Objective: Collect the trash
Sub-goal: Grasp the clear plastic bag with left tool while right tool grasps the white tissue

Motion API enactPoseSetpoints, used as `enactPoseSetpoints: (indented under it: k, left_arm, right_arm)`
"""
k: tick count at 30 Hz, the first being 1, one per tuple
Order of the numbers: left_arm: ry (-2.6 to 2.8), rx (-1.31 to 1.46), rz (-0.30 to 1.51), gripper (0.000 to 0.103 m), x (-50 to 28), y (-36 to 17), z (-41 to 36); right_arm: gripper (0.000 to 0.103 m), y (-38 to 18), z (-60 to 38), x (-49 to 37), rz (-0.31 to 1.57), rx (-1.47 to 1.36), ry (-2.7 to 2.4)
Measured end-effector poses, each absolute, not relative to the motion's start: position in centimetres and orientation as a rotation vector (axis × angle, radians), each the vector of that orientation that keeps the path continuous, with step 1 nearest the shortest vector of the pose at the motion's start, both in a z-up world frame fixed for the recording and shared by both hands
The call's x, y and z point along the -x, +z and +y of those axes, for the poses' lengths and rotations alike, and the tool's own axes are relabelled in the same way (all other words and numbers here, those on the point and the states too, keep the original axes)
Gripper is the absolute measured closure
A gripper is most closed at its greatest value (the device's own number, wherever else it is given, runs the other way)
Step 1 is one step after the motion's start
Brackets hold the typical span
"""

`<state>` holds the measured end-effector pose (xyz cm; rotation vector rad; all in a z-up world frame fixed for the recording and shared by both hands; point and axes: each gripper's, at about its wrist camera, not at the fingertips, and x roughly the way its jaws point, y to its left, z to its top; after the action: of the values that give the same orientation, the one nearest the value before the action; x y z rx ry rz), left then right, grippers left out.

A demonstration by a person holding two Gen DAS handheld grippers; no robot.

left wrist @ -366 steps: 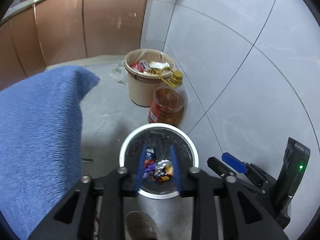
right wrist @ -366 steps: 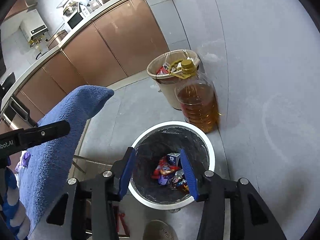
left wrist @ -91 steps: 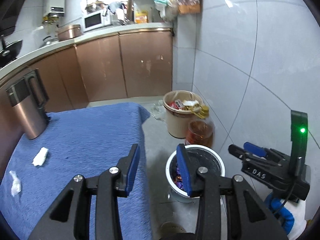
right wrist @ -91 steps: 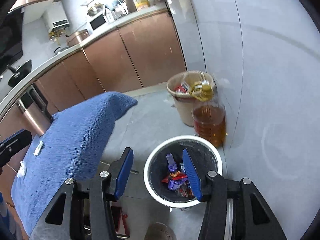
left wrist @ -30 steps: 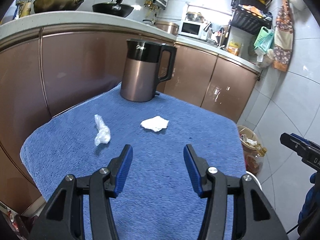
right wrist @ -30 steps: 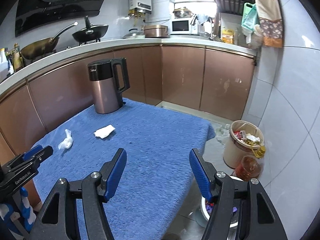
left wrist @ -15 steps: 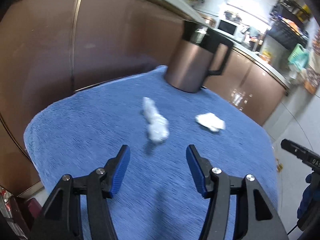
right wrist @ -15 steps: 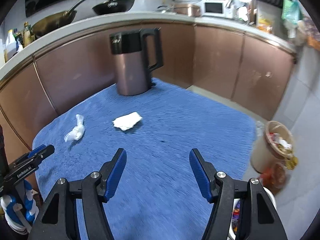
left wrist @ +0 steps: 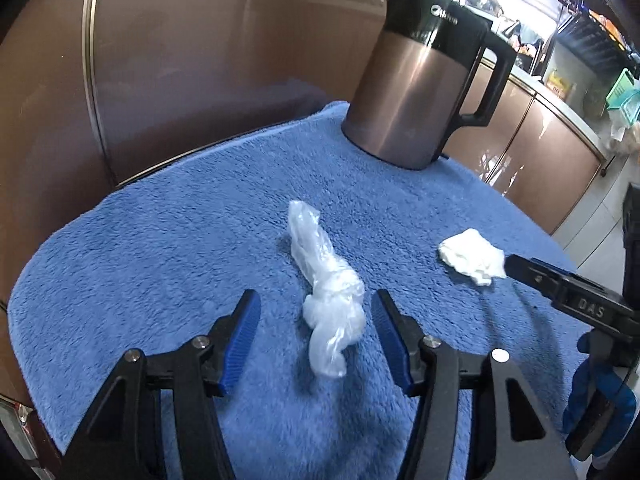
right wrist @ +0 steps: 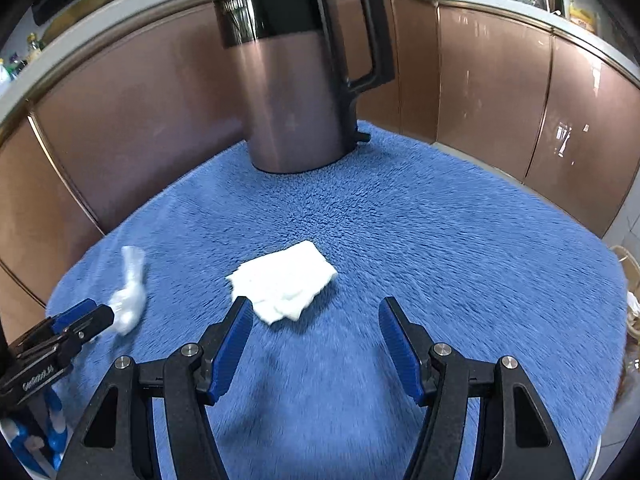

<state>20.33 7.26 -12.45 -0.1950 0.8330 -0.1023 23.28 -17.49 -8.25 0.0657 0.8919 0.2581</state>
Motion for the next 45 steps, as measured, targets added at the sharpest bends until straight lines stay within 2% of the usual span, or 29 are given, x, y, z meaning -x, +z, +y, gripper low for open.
enactPoseSetpoints:
  k: [1, 4, 6, 8, 12, 13, 14, 16, 27, 35, 45]
  left_arm:
    - [-0.106, 0.195, 0.833, 0.049, -20.5, -12.6, 7.2]
    - [-0.121, 0.190, 0.844, 0.061, -20.7, -13.1, 7.0]
    - [-0.131, 0.196, 0.859, 0.069, -21.0, -13.5, 7.0]
    - [-0.133, 0.199, 0.860, 0.072, -21.0, -13.8, 7.0]
    - [-0.144, 0.187, 0.852, 0.073, -20.9, -13.8, 6.6]
    - [-0.145, 0.189, 0.853, 0.074, -20.9, -13.8, 6.6]
    - [-0.144, 0.194, 0.855, 0.074, -21.0, -13.9, 6.7]
    - [-0.138, 0.206, 0.858, 0.074, -21.2, -14.0, 6.6]
    - [-0.068, 0.182, 0.825, 0.076, -20.2, -13.5, 7.2]
    - [0.032, 0.089, 0.712, 0.076, -16.6, -11.1, 5.4]
    - [-0.223, -0.011, 0.659, 0.076, -10.0, -6.2, -3.5]
  right_arm:
    - [0.040, -8.6, -17.6, -23.7, 0.898, -0.071, 0.259]
    - [0.040, -9.6, -17.5, -24.8, 0.915, -0.099, 0.263]
    - [0.045, -10.0, -17.3, -25.4, 0.921, -0.111, 0.275]
    - [0.055, -10.4, -17.0, -25.8, 0.930, -0.107, 0.288]
    - [0.067, -10.9, -16.2, -25.9, 0.932, -0.083, 0.297]
    - [0.073, -10.9, -16.2, -25.8, 0.929, -0.084, 0.300]
    - [0.084, -10.9, -16.2, -25.8, 0.928, -0.089, 0.307]
    - [0.091, -10.9, -16.1, -25.4, 0.925, -0.086, 0.312]
    - [0.094, -7.9, -17.2, -19.0, 0.866, -0.145, 0.376]
    - [0.094, -4.1, -21.1, -12.0, 0.792, -0.213, 0.341]
    - [0.094, -1.3, -30.6, -0.5, 0.699, -0.270, 0.113]
